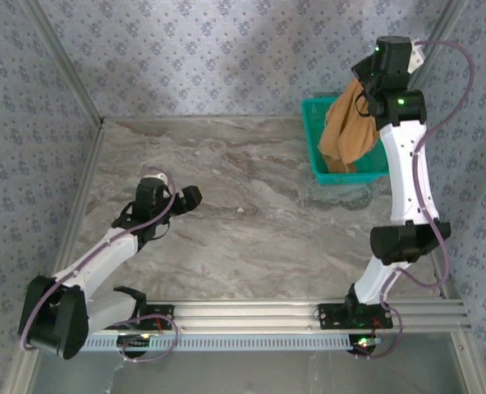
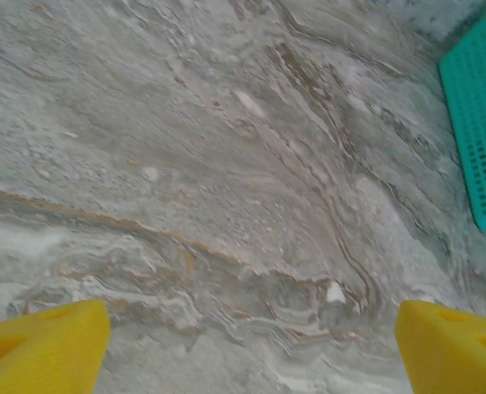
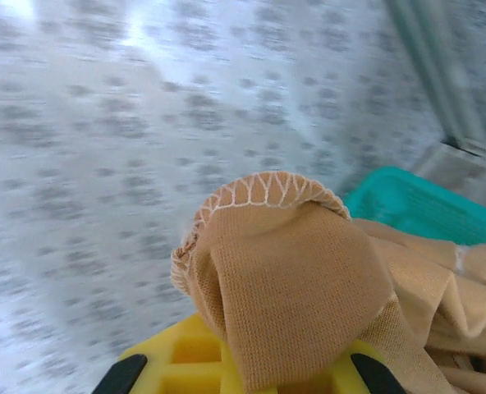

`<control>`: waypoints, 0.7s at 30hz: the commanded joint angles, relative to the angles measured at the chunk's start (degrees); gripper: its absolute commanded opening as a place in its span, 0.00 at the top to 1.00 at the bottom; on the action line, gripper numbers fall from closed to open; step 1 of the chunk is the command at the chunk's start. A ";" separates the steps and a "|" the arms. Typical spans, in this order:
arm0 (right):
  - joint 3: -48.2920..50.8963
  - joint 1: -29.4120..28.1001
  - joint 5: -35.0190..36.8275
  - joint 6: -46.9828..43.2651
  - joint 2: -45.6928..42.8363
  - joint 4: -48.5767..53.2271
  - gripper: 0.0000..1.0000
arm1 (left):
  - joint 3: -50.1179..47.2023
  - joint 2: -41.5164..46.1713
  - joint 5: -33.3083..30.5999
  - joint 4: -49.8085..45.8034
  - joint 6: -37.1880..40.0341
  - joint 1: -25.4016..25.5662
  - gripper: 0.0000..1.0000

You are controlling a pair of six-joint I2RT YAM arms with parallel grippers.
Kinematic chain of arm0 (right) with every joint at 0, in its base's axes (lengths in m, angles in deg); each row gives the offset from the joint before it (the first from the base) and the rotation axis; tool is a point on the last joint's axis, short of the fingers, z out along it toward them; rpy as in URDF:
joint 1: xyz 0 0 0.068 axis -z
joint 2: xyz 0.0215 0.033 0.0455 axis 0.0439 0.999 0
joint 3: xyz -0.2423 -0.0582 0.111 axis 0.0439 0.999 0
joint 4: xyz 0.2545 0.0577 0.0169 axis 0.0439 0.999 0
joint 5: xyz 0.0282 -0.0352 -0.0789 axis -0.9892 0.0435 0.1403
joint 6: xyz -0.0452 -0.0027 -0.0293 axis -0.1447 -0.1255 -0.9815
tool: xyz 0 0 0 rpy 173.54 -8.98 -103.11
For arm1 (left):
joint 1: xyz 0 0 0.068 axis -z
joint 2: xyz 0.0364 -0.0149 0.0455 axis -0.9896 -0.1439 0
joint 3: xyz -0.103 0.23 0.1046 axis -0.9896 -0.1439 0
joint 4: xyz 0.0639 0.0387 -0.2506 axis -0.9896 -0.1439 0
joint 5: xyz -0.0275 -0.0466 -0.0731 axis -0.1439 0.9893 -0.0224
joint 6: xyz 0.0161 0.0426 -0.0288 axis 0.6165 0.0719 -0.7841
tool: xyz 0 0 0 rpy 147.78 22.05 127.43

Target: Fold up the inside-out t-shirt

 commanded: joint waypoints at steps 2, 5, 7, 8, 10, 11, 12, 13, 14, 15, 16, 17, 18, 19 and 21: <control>-6.31 -4.59 -3.87 -8.89 -6.49 -5.46 1.00 | -1.93 5.79 1.26 -4.00 0.32 0.60 0.10; -6.69 -8.42 -6.52 -11.09 -9.54 -10.00 1.00 | -1.58 9.16 -0.44 -7.90 1.40 0.60 0.10; -7.72 -10.96 -9.48 -11.48 -10.33 -10.72 1.00 | -1.22 11.21 -1.56 -10.39 2.23 0.60 0.10; -8.69 -12.26 -11.22 -11.37 -10.29 -10.46 1.00 | -1.13 12.08 -1.79 -11.22 2.59 0.60 0.10; -9.77 -15.36 -13.65 -11.60 -10.18 -9.99 1.00 | -1.15 13.39 -2.10 -12.53 3.03 0.52 0.10; -9.93 -17.37 -14.58 -11.56 -10.05 -9.96 1.00 | -1.22 13.90 -2.16 -13.07 3.22 0.53 0.10; -9.93 -18.96 -15.03 -11.54 -9.88 -9.67 1.00 | -1.18 14.25 -2.11 -13.52 3.24 0.52 0.10; -9.88 -20.97 -15.30 -11.57 -9.60 -9.19 1.00 | -1.24 14.55 -2.15 -13.97 3.29 0.51 0.10; -9.60 -23.01 -15.18 -13.83 -9.28 -8.72 1.00 | -1.19 14.74 -2.13 -14.31 3.32 0.50 0.10; -9.08 -24.84 -14.80 -14.28 -8.94 -8.39 1.00 | -1.24 14.81 -2.04 -14.51 3.33 0.43 0.09; -7.93 -26.86 -14.45 -14.83 -8.50 -8.28 1.00 | -1.24 14.93 -1.94 -14.75 3.41 0.43 0.10; -6.33 -28.73 -13.91 -15.26 -8.03 -8.23 1.00 | -1.11 14.93 -1.79 -15.01 3.49 0.43 0.09; -4.75 -30.03 -13.23 -15.56 -7.55 -8.04 1.00 | -1.08 14.93 -1.72 -15.29 3.59 0.43 0.10; -2.43 -31.13 -12.06 -15.65 -6.93 -7.85 1.00 | -0.96 14.93 -1.63 -15.71 3.74 0.43 0.10; 2.52 -32.21 -9.93 -15.07 -5.70 -7.38 1.00 | -0.71 14.92 -1.08 -16.50 4.11 0.43 0.10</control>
